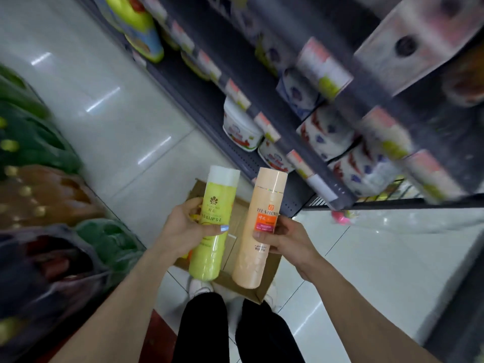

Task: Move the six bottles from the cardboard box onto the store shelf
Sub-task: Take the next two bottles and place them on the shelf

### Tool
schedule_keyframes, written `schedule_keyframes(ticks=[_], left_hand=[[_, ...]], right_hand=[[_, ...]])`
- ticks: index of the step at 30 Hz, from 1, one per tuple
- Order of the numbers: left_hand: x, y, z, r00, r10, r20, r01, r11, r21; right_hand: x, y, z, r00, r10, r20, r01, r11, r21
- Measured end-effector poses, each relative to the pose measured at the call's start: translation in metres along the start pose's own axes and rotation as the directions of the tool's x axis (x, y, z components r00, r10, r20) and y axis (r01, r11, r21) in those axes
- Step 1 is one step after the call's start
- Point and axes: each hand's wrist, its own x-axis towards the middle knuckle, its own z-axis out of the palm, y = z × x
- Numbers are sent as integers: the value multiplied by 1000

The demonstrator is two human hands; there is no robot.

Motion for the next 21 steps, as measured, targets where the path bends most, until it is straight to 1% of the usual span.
schedule_keyframes(ticks=[5,10,16,19,21], left_hand=[[-71,80,-17,991,136,-13,-136,990,-27],[-144,160,-35,961,274,-39,-275,961,-30],[-201,256,-46,885,466,-8,-466,885,0],[-221,297,-40,835,549,28,-550,835,6],[-229,317,-35,807,588,53,-589,807,26]], right_hand=[[-89,-71,-18,994,-110,-6,110,994,-17],[-172,-133,-36,969,-242,-44,240,969,-56],[-250,-198,-67,901,-415,-126,402,908,-114],[-282,-220,-86,857,-475,-199,462,880,-111],[-296,-230,-95,838,-498,-223,486,867,-111]])
